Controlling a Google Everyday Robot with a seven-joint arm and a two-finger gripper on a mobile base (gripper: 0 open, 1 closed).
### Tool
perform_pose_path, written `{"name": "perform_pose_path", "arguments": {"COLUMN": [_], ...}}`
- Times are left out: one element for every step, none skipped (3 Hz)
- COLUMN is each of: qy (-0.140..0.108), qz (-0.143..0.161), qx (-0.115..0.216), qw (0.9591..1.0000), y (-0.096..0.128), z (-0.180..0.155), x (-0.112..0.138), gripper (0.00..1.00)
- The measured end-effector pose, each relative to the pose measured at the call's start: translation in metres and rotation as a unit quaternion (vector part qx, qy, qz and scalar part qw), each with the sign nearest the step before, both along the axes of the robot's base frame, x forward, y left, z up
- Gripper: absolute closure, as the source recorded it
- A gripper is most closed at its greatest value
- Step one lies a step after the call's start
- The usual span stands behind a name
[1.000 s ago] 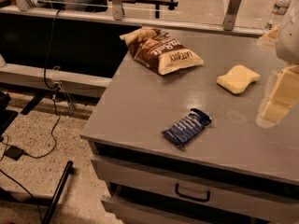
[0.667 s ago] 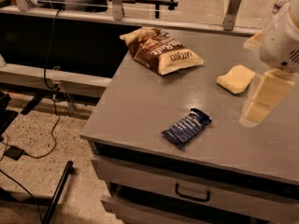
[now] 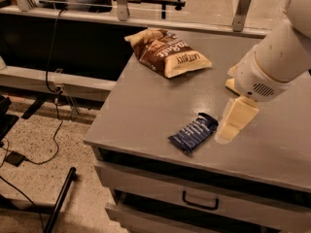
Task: Move rxbar blueberry near brown chip bag
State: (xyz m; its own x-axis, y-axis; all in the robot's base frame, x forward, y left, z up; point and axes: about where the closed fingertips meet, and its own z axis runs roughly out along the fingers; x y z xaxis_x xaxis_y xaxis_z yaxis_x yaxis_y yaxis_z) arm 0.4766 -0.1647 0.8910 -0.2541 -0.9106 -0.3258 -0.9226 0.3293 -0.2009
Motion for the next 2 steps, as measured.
{"name": "perform_pose_path", "arguments": {"qy": [0.036, 0.054], "qz": [-0.006, 0.014], "qx": [0.022, 0.036], "qw": [0.9991, 0.9978], "y": [0.007, 0.019], "z": [-0.039, -0.057], "x": [-0.008, -0.015], "gripper": [0.00, 0.00]}}
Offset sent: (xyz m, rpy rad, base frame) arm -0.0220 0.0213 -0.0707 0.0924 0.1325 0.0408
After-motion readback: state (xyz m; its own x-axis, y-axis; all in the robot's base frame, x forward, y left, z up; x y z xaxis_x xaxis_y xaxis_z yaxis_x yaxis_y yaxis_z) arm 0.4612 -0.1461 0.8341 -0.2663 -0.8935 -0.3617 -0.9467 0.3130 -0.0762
